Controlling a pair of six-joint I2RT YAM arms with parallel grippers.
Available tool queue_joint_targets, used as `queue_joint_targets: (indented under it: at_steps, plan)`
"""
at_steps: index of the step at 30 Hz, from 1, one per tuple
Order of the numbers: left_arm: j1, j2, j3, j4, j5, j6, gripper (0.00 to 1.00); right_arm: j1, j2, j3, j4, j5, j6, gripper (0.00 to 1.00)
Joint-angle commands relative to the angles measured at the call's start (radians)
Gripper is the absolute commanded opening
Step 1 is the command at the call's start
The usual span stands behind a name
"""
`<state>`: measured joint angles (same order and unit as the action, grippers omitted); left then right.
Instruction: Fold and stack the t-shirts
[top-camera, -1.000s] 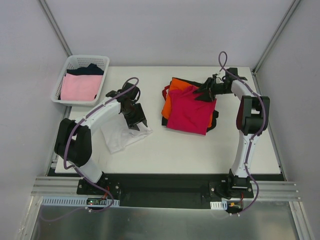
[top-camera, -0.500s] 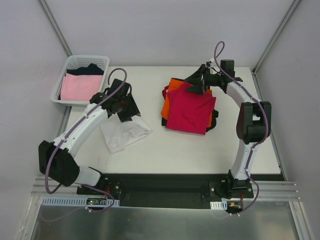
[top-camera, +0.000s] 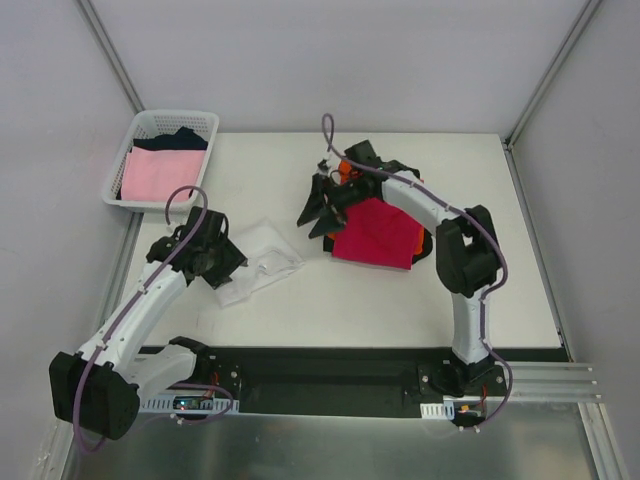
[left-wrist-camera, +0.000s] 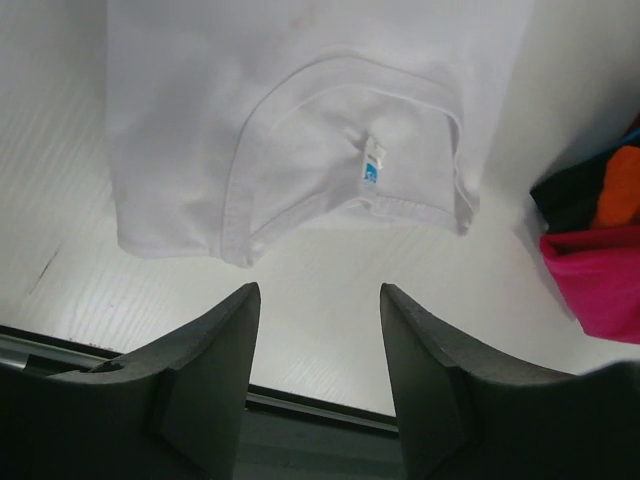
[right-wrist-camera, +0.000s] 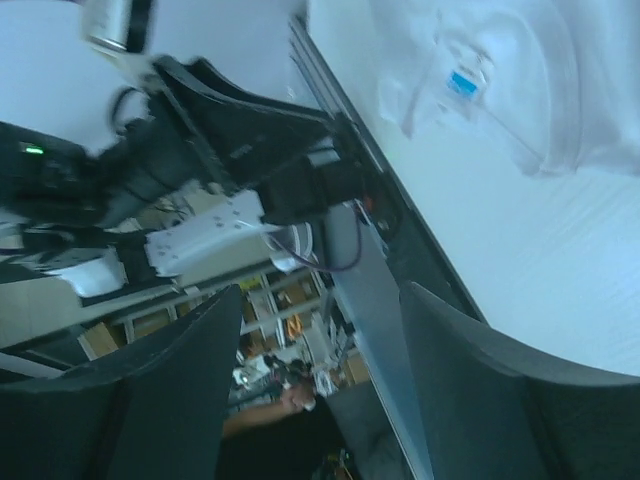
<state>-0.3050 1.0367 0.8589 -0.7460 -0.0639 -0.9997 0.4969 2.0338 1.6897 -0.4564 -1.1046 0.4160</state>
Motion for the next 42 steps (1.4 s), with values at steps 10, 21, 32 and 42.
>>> queue_joint_targets:
  at_steps: [10,21,32,42]
  plan:
    - [0.098,-0.090,-0.124,-0.102,-0.077,-0.030,0.61,0.108,0.094,0.073,-0.458,0.552,-0.388,0.69]
    - [0.109,-0.027,-0.164,-0.076,-0.086,0.010,0.99,0.173,0.169,0.117,-0.467,0.552,-0.407,0.70]
    - [0.119,-0.072,-0.311,0.146,0.057,0.098,0.99,0.235,0.233,0.226,-0.392,0.540,-0.332,0.70]
    - [0.119,-0.087,-0.328,0.214,0.095,0.142,0.99,0.304,0.301,0.409,-0.400,0.946,-0.319,0.66]
